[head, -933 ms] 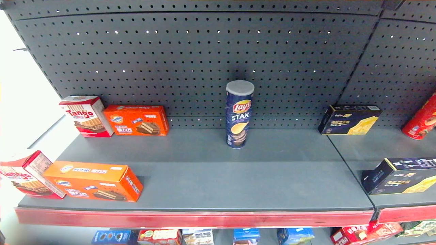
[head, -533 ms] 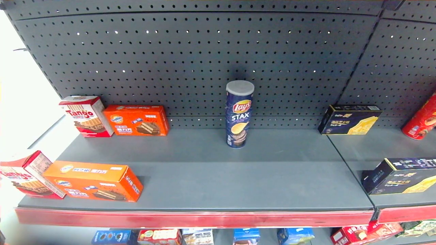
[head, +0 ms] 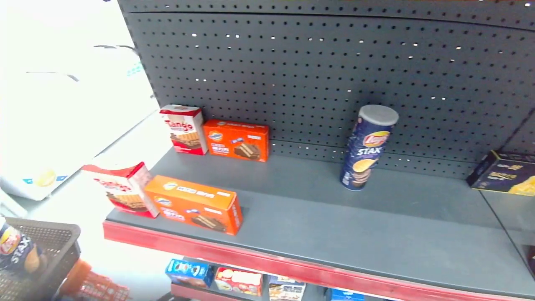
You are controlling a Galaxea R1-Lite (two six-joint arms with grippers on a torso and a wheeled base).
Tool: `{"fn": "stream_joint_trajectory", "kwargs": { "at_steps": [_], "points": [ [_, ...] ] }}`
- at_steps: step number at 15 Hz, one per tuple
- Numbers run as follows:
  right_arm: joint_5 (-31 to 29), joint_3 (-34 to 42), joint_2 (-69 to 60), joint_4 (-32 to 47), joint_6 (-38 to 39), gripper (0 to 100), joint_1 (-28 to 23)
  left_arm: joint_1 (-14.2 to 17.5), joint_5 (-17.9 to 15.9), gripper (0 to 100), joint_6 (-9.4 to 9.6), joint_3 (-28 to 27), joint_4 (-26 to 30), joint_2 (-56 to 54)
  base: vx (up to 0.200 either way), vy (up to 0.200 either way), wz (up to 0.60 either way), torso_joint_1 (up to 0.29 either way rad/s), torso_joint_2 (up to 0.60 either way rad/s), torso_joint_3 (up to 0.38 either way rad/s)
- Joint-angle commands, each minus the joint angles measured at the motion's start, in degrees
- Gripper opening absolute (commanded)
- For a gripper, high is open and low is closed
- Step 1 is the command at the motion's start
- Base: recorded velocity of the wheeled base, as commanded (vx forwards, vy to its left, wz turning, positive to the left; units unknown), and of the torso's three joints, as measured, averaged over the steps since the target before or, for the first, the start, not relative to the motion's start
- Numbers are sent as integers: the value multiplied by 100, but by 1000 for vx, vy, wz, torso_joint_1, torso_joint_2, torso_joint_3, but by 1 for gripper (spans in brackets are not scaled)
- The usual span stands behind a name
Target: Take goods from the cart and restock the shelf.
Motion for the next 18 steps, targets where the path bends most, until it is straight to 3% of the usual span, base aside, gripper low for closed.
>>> {"fn": "stream_joint_trajectory", "kwargs": {
  "at_steps": [1,5,16,17,18],
  "points": [
    [-1,0,0,-4,2,100,3,1,-2,100,-1,1,0,-2,0,0,600,12,7,-2],
    [-1,0,0,-4,2,100,11,1,-2,100,-1,1,0,-2,0,0,600,1,-2,0],
    [-10,0,0,-4,11,100,11,1,-2,100,-1,1,0,-2,0,0,0,0,0,0],
    [-10,0,0,-4,11,100,11,19,77,100,-10,-17,0,-2,0,0,0,0,0,0],
    [-10,0,0,-4,11,100,11,54,569,100,52,-148,0,138,0,0,0,0,0,0]
  ]
}}
